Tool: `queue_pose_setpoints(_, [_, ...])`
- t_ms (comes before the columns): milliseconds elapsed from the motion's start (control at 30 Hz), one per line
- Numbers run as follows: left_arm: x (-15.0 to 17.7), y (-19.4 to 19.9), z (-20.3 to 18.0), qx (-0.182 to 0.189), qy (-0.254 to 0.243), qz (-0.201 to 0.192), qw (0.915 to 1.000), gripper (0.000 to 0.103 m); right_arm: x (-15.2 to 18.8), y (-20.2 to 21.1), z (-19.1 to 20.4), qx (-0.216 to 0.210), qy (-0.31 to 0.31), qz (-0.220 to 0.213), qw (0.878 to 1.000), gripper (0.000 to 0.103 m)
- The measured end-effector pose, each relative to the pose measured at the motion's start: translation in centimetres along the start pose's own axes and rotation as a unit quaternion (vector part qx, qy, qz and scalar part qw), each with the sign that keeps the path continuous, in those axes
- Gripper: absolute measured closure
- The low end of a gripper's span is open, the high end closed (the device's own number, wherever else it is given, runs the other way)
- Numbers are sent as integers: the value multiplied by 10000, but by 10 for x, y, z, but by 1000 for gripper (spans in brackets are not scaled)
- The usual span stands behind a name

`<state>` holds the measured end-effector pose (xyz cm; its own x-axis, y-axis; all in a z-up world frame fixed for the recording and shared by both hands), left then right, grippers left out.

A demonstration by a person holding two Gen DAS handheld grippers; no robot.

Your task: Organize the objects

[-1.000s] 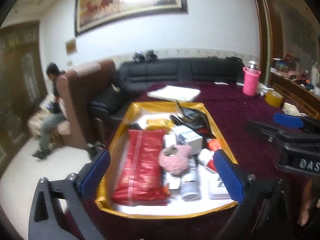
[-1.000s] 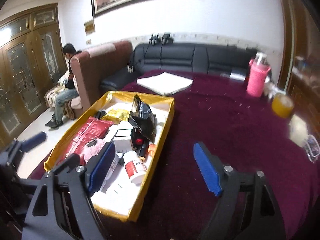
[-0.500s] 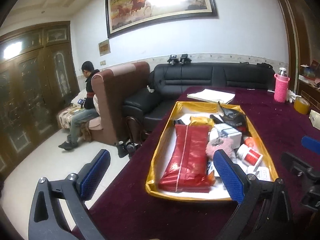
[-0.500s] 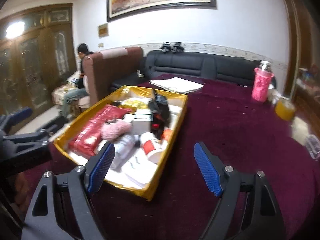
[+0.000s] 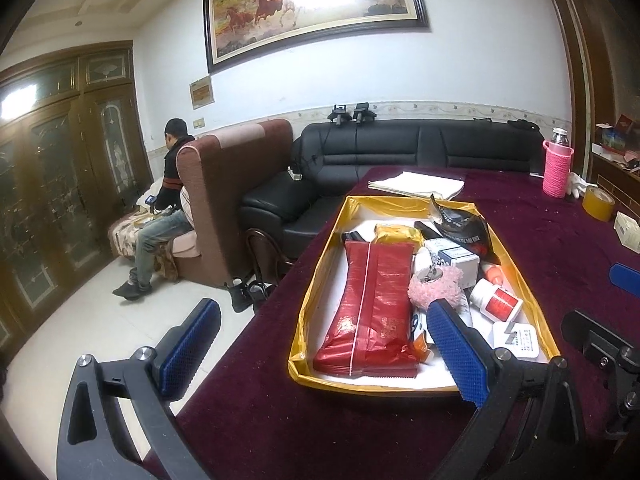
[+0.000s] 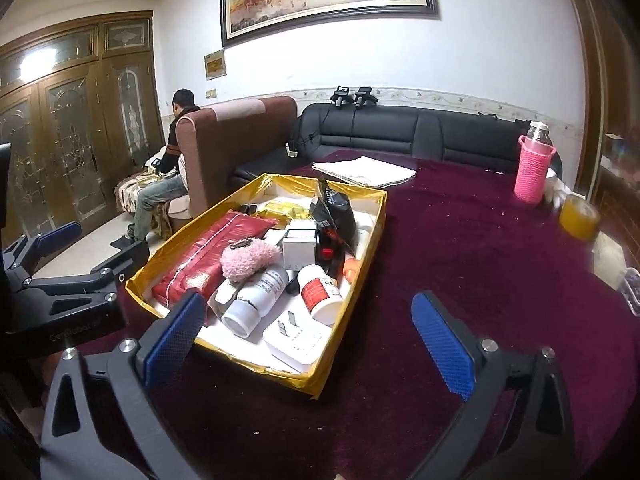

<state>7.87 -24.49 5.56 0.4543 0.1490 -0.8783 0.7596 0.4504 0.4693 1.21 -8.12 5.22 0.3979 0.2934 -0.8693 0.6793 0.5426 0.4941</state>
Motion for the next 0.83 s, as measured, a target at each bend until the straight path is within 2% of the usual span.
queue_pose_setpoints(633, [0,9,-11,31,-77,67,9999,1,4,12,-4,-48,-127,5,9999,0])
queue_pose_setpoints(833, [0,18,-31,189,-138,92,9997,1,4,20,-22,76,-294,90,9995,0])
Point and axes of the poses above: each gripper's, at about its wrist camera, not at the fingertips, and y roughly against the way its jaws point, z to its left, x to its underside, the point moved 4 cm from there along -y, roughly the way its jaws point, and after that the axes turned 4 degrees about x, right-handed, at the moved point
